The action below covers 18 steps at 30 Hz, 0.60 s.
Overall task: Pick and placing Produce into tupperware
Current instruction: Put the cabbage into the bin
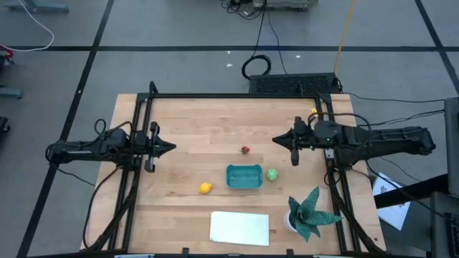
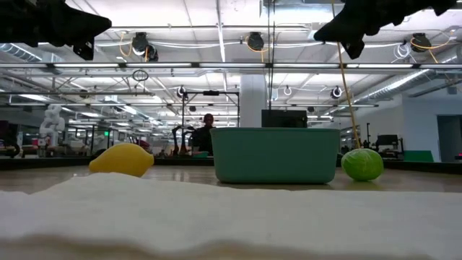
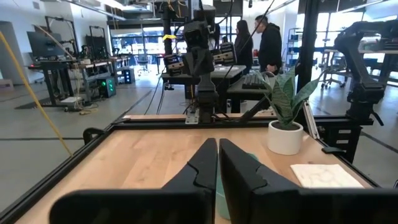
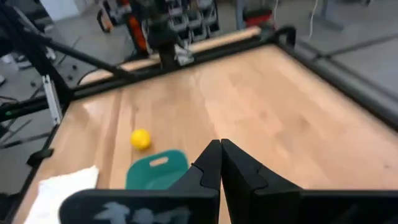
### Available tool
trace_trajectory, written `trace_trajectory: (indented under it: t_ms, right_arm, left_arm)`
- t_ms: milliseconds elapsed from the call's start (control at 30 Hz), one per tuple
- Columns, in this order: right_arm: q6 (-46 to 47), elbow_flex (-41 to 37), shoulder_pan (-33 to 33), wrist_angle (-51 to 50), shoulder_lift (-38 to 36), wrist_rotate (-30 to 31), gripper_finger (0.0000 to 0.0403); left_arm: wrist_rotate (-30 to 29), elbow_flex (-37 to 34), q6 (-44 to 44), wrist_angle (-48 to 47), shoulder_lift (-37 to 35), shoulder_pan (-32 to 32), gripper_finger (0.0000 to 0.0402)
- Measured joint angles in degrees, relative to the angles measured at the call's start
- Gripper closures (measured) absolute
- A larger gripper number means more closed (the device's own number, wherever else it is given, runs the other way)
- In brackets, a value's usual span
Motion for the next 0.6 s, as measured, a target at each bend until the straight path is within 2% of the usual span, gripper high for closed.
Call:
trace_trajectory:
  t_ms: [167,267,467,600]
  right_arm:
    - [2.2,4.0,-2.3,-4.7,4.5,-4.3,0.04]
    - [4.3,6.6,-3.2,-8.8,7.5,-4.6,0.0384]
    - [7.9,11.0,-3.9,-14.2,12.3,-4.7,0.0316]
    - [10.3,13.9,-3.9,-18.2,14.2,-8.6,0.0272]
  left_arm:
    - [0.0,0.0,0.2,0.0,0.0,0.0,0.0378]
    - [0.0,0.0,0.3,-0.2,0.0,0.0,0.0378]
    - [0.0,0.0,1.1,-0.6,0.0,0.0,0.0378]
    - [0.0,0.0,1.1,-0.8,0.0,0.0,0.0378]
